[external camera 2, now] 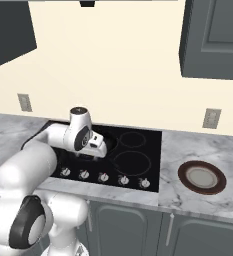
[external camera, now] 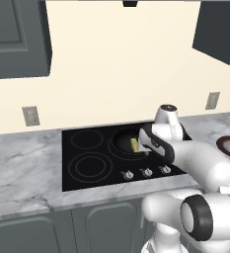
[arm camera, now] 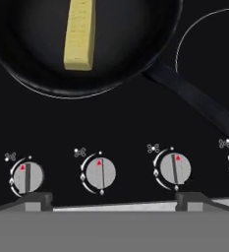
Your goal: Pick up the butter stick and place it in the pan. Then turn on the burner for the pan.
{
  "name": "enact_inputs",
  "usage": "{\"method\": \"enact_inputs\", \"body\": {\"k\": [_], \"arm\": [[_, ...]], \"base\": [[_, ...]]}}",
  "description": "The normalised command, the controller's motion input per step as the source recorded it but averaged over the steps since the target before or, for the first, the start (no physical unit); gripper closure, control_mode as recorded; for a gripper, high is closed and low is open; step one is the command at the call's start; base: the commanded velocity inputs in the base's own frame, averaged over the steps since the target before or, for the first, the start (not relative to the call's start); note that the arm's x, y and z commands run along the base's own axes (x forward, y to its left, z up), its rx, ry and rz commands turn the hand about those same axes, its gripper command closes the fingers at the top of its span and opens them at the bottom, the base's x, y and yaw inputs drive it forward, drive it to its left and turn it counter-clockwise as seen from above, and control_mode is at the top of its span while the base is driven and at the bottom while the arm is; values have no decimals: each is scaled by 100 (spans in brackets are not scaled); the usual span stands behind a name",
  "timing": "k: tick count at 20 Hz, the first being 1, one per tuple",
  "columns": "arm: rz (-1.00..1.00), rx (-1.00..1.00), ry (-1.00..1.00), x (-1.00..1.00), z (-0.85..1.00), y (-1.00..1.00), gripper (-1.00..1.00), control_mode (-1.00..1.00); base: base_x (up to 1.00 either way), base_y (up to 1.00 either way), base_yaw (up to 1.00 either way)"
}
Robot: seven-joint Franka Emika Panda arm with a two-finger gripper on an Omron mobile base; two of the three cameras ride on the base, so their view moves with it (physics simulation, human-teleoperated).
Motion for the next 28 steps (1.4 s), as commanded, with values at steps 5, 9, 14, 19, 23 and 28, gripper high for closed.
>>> {"method": "enact_inputs", "body": {"k": [5,9,14,19,23,28], "arm": [[0,0,0,-1,0,-18,-100,-100],[0,0,1,0,0,-37,-100,-100],[0,0,2,0,-5,-33,-100,-100],[0,0,3,0,-14,-20,-100,-100],[0,0,3,0,-18,-17,-100,-100],[0,0,5,0,-20,-10,-100,-100]], "base": [[0,0,0],[0,0,0],[0,0,0],[0,0,0],[0,0,0],[0,0,0]]}}
